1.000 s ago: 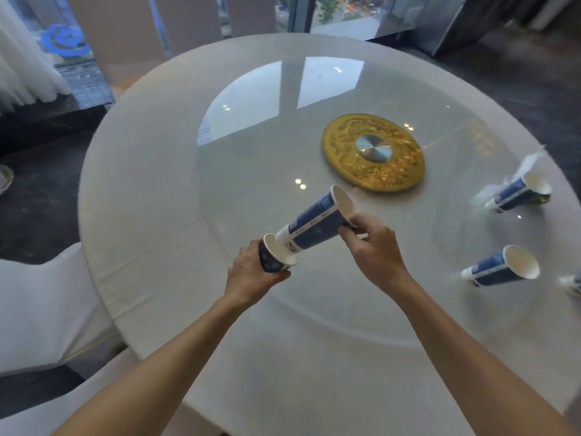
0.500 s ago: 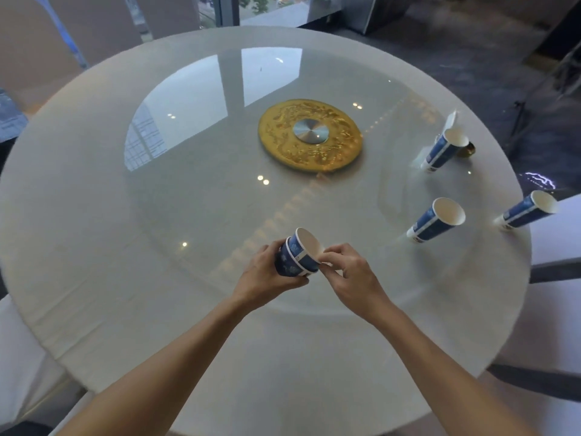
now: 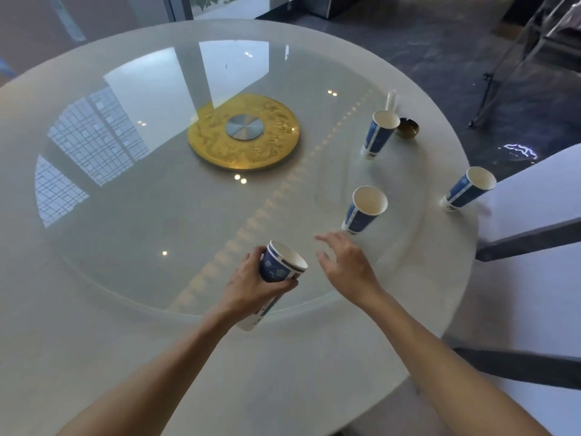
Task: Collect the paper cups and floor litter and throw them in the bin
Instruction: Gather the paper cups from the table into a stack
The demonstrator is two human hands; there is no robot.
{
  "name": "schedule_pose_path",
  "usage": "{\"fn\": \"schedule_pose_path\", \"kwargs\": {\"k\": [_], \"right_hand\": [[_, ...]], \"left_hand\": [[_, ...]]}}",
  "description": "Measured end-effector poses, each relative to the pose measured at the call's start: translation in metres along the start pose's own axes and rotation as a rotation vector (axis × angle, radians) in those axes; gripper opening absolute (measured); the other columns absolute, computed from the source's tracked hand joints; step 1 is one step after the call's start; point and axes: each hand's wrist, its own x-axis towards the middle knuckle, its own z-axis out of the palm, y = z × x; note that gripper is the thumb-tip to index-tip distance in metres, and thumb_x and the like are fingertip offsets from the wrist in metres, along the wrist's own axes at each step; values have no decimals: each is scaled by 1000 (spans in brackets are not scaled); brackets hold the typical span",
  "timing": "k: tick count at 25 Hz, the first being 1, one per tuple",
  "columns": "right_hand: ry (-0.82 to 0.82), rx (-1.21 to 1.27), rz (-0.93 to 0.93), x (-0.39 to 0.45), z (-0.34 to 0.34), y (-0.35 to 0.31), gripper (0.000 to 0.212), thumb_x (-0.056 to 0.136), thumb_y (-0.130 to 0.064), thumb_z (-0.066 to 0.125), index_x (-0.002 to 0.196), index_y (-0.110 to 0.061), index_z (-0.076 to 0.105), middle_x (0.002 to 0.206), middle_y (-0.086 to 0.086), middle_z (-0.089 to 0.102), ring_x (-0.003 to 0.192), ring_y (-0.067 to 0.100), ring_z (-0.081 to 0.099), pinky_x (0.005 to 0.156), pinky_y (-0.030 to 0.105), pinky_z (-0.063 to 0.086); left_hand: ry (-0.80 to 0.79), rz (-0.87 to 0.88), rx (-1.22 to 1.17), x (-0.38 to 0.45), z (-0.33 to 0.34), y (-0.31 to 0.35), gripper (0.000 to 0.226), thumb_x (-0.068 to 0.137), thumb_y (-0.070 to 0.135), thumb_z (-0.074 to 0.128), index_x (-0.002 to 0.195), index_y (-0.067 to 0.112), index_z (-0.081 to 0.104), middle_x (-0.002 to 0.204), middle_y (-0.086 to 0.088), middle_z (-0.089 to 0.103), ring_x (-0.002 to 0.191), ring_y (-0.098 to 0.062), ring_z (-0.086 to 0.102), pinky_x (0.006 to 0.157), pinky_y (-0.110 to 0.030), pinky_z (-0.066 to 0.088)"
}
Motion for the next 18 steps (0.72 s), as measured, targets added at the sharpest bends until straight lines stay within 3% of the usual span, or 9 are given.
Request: {"fn": "schedule_pose_path", "kwargs": {"k": [2, 3, 5, 7, 10, 12, 15, 18], "right_hand": [[157, -185, 30, 25, -25, 45, 41, 88, -7, 69, 129, -2, 65, 127, 19, 66, 117, 43, 61, 100, 49, 50], [152, -257, 69, 38, -35, 64, 47, 89, -9, 68, 134, -1, 61, 135, 21, 63, 127, 46, 55, 104, 52, 47], [10, -342, 170, 59, -51, 98, 54, 96, -17, 63, 146, -4, 50, 153, 16, 51, 148, 42, 36, 114, 52, 37], [-120, -395, 200, 76, -56, 123, 46, 100, -22, 57, 143, -5, 53, 153, 13, 50, 153, 38, 27, 114, 50, 36], [-243, -459, 131, 83, -58, 139, 28, 102, -20, 52, 118, -3, 66, 132, 17, 62, 134, 39, 44, 100, 46, 46], [-229, -407, 114, 76, -59, 142, 26, 103, -19, 51, 111, -1, 67, 120, 21, 66, 119, 43, 52, 93, 45, 49], [-125, -152, 164, 49, -67, 135, 23, 100, -20, 55, 100, 0, 67, 109, 21, 69, 106, 44, 57, 84, 44, 50], [-27, 132, 237, 3, -86, 115, 23, 99, -26, 57, 107, -7, 68, 106, 11, 72, 98, 31, 65, 83, 40, 53]], "left_hand": [[-9, -23, -37, 3, 32, 18, 73, 58, 67, 86, 121, 46, 56, 112, 14, 68, 102, -9, 70, 92, -46, 60], [-6, -31, -55, 2, 44, 23, 73, 57, 68, 87, 120, 47, 56, 112, 15, 69, 103, -9, 71, 92, -47, 60], [-3, -53, -77, -4, 67, 31, 73, 58, 69, 86, 121, 47, 56, 112, 15, 70, 104, -9, 70, 93, -47, 60], [-8, -82, -81, -14, 83, 37, 78, 58, 70, 86, 124, 45, 55, 114, 15, 70, 107, -8, 70, 95, -46, 59], [-1, -114, -90, -26, 95, 38, 79, 57, 70, 88, 125, 46, 55, 115, 16, 70, 108, -8, 70, 96, -46, 59], [2, -126, -72, -34, 99, 41, 76, 58, 67, 89, 124, 46, 56, 115, 17, 70, 108, -8, 70, 96, -46, 59], [16, -108, -28, -48, 102, 45, 78, 62, 59, 91, 129, 41, 56, 118, 16, 65, 112, -8, 66, 99, -41, 57], [45, -81, 54, -64, 108, 46, 81, 67, 50, 92, 137, 33, 55, 117, 12, 59, 113, -12, 62, 98, -36, 54]]}}
